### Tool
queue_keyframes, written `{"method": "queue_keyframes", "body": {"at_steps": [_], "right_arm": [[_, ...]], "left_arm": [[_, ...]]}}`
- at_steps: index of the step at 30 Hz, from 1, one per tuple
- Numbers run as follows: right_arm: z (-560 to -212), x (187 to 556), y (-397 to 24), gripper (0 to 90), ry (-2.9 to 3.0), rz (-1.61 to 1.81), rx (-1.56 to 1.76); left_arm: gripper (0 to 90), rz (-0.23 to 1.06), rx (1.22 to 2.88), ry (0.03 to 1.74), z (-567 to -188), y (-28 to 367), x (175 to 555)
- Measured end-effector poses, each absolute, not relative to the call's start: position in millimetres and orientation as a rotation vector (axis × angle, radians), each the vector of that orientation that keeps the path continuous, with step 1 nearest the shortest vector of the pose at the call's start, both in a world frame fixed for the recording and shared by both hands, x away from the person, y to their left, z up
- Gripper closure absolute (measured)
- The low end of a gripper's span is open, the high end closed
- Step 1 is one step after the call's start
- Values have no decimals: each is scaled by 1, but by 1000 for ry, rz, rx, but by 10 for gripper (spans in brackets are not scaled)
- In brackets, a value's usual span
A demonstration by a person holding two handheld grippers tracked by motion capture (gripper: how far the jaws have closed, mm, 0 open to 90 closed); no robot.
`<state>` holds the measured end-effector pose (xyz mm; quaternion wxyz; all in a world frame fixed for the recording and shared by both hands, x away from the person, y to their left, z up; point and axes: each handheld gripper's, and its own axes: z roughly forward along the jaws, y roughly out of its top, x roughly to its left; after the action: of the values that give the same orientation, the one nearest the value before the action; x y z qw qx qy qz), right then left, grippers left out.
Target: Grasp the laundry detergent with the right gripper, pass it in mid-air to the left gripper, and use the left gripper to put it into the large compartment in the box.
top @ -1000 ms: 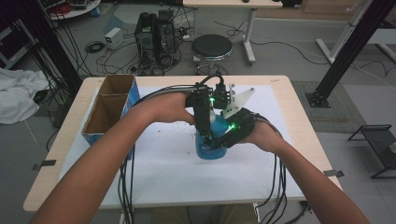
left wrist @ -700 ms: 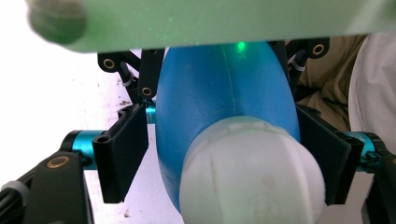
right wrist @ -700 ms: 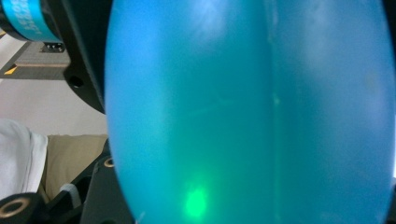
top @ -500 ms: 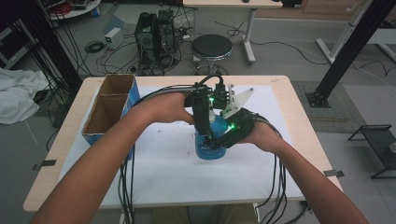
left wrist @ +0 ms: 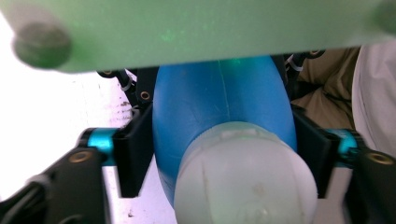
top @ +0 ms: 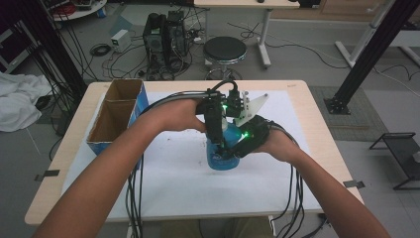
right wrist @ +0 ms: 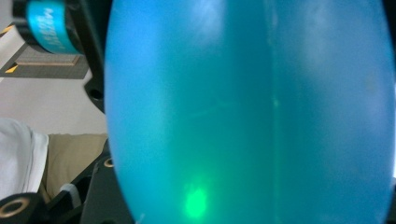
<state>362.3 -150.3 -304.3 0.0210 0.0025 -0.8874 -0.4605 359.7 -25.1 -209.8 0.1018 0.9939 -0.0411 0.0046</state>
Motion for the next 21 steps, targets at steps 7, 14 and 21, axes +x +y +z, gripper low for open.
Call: {"method": "queue_keyframes", "body": {"at_steps": [7,14,21], "right_arm": [[-304,362,-150,431,-2753,-1422,12],[-302,361,-151,431,-2735,-1398,-12],[-304,364,-150,431,-2767,-1418,31]], "left_arm": [[342,22,2937,-132,-211,-26,359],[360,25,2935,-126,-211,-26,358],[366,58,2944,-142,-213,-26,355]]}}
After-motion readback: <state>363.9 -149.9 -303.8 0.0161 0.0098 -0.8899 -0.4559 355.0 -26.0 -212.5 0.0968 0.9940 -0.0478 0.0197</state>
